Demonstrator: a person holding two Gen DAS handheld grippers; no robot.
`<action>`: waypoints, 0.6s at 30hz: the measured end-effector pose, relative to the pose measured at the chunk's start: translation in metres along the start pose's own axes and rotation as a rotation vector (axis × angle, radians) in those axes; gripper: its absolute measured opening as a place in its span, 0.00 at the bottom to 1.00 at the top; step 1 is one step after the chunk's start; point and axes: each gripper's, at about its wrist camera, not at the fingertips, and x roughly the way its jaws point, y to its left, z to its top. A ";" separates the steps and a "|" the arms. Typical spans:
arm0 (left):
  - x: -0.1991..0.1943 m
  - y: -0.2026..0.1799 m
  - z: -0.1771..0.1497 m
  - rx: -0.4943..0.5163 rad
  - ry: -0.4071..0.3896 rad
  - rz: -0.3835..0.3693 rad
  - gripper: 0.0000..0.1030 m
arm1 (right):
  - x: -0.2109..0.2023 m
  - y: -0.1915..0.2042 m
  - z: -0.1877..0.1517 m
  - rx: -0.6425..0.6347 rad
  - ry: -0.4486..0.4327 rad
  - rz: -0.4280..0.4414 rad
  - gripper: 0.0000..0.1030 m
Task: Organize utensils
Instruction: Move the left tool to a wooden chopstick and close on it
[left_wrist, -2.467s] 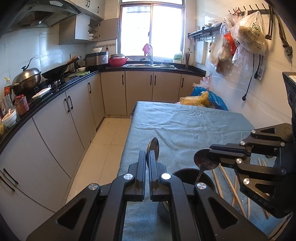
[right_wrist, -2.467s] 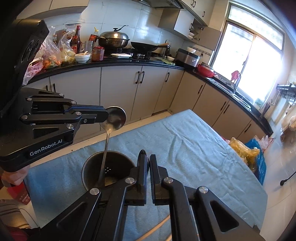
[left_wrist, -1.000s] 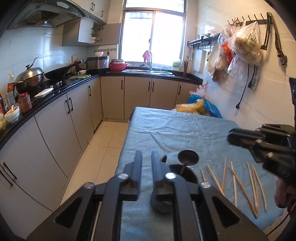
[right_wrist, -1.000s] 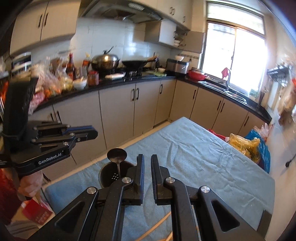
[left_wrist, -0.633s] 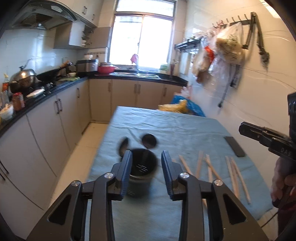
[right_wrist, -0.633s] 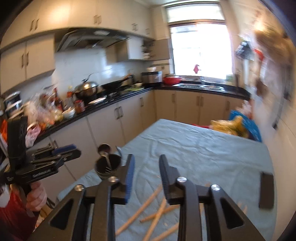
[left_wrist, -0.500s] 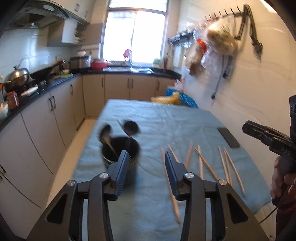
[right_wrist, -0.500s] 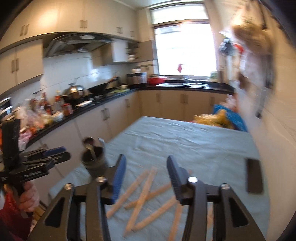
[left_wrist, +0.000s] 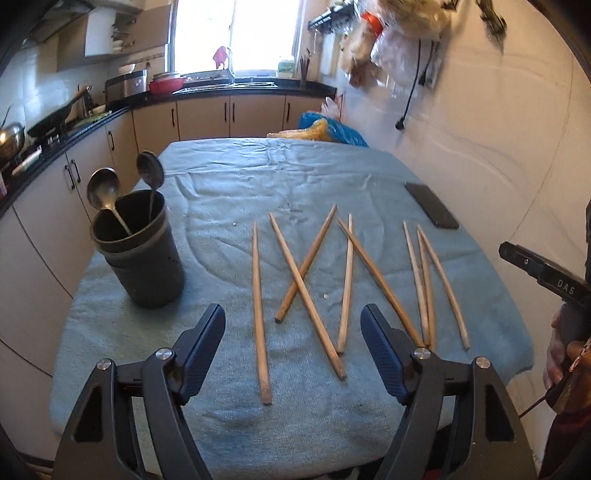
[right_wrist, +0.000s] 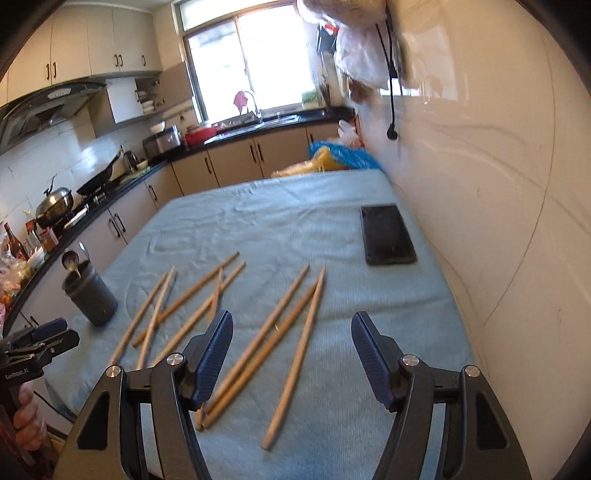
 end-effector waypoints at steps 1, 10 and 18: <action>0.001 -0.005 -0.001 0.016 0.000 0.018 0.73 | 0.002 0.000 -0.002 -0.006 0.006 0.008 0.69; 0.011 -0.011 0.000 0.062 0.040 0.076 0.73 | 0.015 0.000 -0.010 0.017 0.022 0.052 0.62; 0.043 0.012 0.050 0.002 0.147 0.097 0.69 | 0.018 -0.008 -0.013 0.036 0.014 0.083 0.61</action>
